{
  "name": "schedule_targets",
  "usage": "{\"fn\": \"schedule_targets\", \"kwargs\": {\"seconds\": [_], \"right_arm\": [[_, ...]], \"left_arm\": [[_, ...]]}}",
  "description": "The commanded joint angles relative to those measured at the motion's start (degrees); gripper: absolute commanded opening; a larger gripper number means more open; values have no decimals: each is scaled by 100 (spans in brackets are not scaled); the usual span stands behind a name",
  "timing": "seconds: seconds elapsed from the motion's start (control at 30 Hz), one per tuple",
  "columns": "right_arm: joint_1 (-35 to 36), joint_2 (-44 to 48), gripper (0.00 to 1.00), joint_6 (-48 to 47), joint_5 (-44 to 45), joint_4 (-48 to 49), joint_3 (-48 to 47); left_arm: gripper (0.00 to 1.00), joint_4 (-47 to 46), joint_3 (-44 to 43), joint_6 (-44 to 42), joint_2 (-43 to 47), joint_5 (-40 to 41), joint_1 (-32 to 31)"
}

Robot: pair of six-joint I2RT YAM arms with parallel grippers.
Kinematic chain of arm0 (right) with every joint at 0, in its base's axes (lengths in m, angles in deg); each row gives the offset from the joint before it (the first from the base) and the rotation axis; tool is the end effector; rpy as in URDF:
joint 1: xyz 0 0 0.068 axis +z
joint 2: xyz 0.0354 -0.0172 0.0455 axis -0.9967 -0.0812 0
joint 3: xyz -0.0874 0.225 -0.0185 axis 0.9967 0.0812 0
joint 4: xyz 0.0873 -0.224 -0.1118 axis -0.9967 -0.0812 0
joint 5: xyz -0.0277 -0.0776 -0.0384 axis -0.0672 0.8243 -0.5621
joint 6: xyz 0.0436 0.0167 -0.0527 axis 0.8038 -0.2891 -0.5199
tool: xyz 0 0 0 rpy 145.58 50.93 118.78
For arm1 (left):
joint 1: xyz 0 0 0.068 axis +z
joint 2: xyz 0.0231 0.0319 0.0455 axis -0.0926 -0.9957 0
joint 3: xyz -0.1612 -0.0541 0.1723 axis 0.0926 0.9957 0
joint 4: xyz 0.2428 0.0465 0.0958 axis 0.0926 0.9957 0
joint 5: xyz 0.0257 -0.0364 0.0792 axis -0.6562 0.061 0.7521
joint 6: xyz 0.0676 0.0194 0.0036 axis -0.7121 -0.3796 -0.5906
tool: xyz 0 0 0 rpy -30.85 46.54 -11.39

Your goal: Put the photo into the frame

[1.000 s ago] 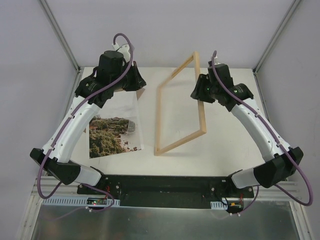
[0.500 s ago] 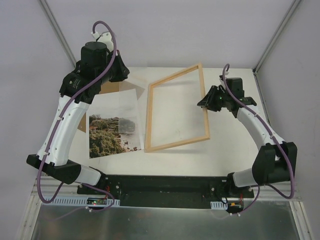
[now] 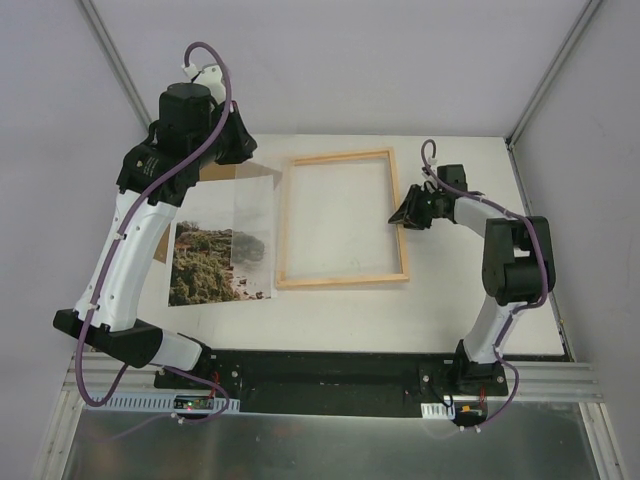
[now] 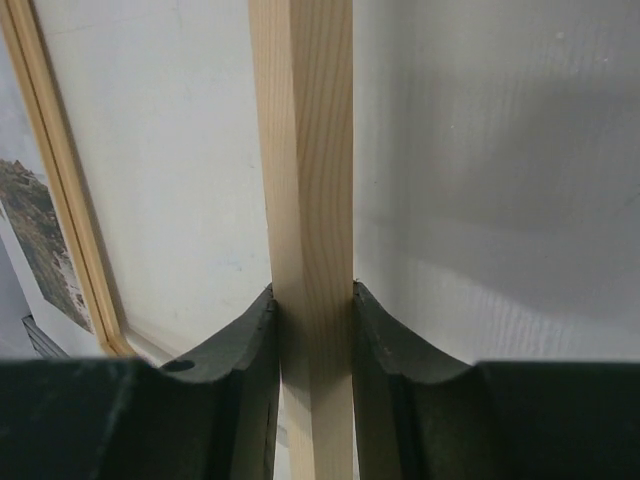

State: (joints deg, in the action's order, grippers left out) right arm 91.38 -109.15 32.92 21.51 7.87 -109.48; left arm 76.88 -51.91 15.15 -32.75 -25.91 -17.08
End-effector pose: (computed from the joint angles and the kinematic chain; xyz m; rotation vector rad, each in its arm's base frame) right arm 0.3880 0.0696 0.1361 -0.1869 2.3788 0.7388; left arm 0.2790 -0.1144 0.4736 0.0371 1.8887 -0.5011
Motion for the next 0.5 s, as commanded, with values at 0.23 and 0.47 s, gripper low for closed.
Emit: {"fn": "schedule_targets", "kwargs": {"seconds": [0.23, 0.47], "right_arm": [[-42, -423, 14, -829, 1371, -1411, -723], [-7, -538, 20, -1119, 2144, -1965, -829]], "left_arm": [[0, -101, 60, -136, 18, -343, 77], [0, -153, 95, -4, -79, -475, 77]]}}
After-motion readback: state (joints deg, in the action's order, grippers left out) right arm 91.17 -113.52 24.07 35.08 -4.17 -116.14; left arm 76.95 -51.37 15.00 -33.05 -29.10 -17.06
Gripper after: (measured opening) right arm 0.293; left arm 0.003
